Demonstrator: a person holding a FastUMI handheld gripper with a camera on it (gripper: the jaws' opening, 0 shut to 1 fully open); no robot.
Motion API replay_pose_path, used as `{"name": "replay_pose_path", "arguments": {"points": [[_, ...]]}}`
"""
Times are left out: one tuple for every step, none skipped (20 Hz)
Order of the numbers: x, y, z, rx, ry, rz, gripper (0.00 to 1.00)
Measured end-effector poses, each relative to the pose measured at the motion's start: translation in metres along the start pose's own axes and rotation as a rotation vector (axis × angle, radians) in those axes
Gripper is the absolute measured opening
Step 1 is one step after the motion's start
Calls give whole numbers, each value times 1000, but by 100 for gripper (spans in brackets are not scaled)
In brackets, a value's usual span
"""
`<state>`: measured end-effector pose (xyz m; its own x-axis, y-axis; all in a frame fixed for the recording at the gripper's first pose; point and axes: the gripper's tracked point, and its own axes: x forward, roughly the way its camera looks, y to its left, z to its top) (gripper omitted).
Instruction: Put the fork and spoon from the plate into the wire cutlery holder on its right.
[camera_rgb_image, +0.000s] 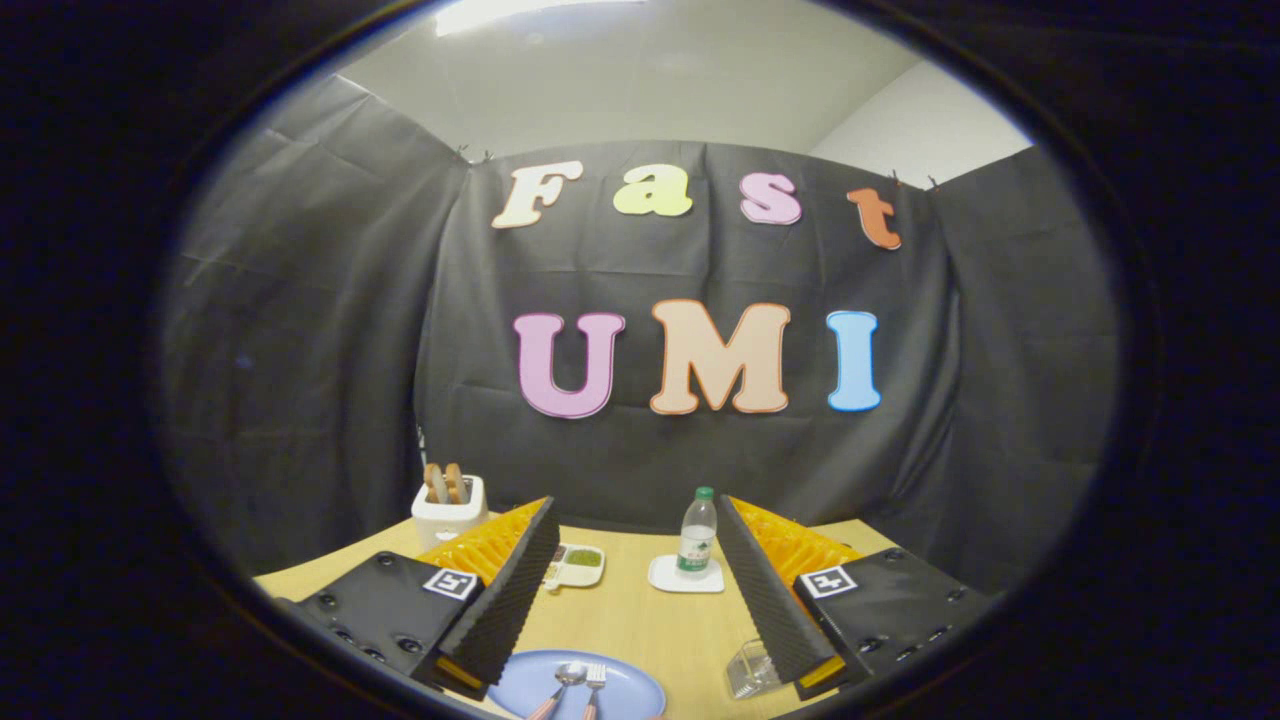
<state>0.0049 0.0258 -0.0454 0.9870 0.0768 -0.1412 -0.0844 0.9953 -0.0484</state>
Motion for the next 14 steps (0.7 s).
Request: {"name": "replay_pose_path", "arguments": {"points": [[-1,2,-5,-5,16,7,100],[-1,3,-10,-8,31,12,100],[-2,5,-18,-11,50,18,100],[-2,6,-26,-11,73,24,100],[-3,8,-36,-9,102,33,100],[-4,9,-44,-7,128,37,100],[-6,10,-53,-3,152,39,100],[-6,11,-62,1,177,42,100],[-7,11,-71,3,200,42,100],[-8,12,-81,3,228,43,100],[-10,14,-92,3,255,46,100],[-10,15,-102,1,281,47,100],[-11,16,-112,-1,307,51,100],[-13,18,-124,-2,338,56,100]]}}
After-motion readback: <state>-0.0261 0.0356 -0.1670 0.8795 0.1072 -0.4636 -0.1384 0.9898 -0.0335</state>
